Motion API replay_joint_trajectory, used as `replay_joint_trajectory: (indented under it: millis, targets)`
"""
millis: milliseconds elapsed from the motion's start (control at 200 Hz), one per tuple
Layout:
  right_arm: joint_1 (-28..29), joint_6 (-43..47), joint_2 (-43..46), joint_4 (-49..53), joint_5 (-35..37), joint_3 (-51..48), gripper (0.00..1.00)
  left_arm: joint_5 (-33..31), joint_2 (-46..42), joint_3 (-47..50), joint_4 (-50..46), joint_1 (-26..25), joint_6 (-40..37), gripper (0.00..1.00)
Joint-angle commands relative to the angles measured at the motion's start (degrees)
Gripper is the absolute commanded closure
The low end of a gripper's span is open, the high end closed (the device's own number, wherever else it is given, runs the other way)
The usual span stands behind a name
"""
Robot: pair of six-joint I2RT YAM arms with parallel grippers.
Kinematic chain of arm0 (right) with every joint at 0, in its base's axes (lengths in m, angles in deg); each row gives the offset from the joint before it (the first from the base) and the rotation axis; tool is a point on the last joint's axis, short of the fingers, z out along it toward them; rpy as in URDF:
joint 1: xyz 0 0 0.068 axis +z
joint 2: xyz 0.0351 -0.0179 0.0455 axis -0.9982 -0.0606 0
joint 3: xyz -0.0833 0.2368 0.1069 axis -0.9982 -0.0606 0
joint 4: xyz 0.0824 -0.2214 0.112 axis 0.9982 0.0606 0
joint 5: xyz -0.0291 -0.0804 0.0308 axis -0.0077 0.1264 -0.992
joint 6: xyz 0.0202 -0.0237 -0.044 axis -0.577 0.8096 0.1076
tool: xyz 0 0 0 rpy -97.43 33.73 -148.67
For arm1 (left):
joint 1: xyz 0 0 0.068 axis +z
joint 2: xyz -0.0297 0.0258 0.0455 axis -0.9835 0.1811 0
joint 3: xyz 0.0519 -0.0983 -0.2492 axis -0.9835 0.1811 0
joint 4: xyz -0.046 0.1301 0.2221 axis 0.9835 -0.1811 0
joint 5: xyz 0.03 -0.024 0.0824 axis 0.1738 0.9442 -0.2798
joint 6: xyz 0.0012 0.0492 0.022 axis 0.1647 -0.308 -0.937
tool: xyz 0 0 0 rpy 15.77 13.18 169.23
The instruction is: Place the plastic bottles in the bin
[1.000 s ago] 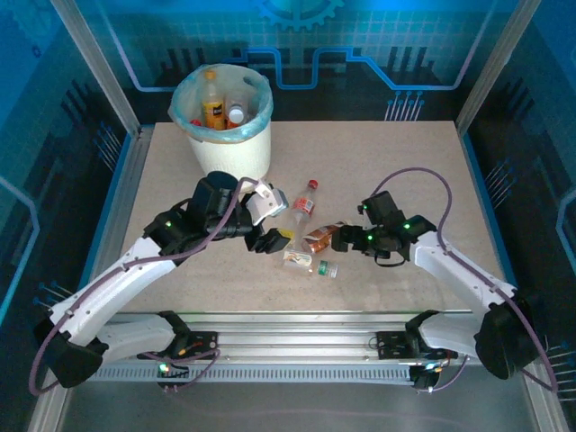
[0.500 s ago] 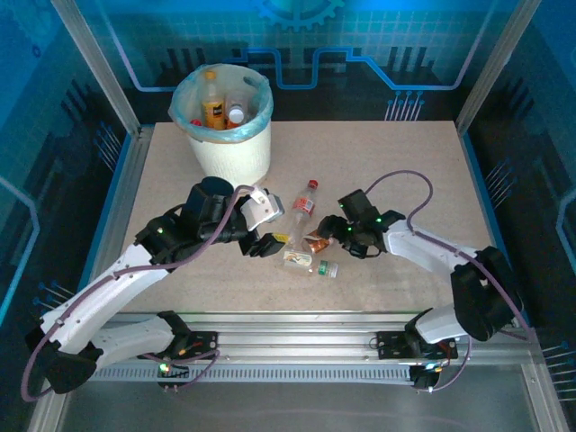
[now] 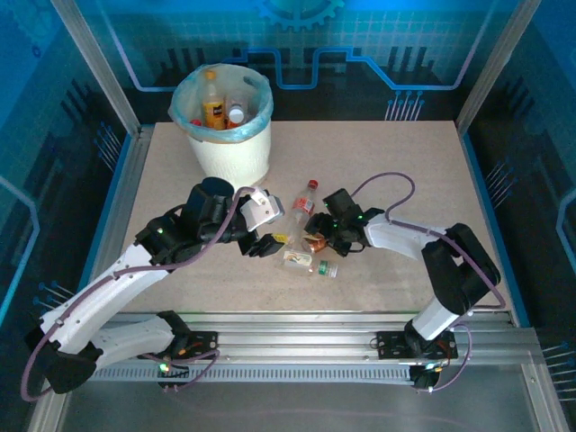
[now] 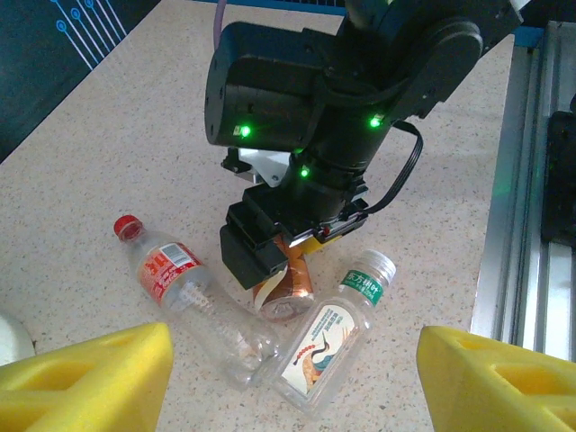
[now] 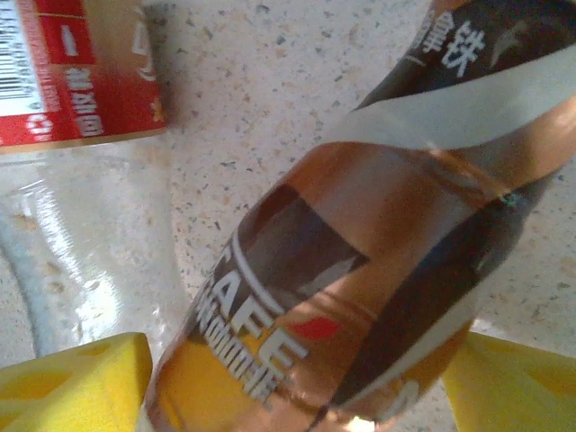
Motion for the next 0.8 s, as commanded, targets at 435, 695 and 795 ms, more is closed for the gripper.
replay_joint_trajectory:
  millis: [435,695,795]
  targets:
    - [-1.8,-1.6,0.5,-2.0,0.7,-1.2,0.31,-2.6,-0.7,-0.7,-0.9,-0.6,-1.2,0.27]
    - [-4.4,2.9,5.4,0.3,3.4,-3.2,0.34,-7.2,0.9,-2.7,2.2,-0.6,2.5,0.25]
    - [-6.0,4.1,7.3,-1.7,1.9,-5.1,0.36,-8.0,1.4,-2.6,5.0,-0.5,3.5,0.25]
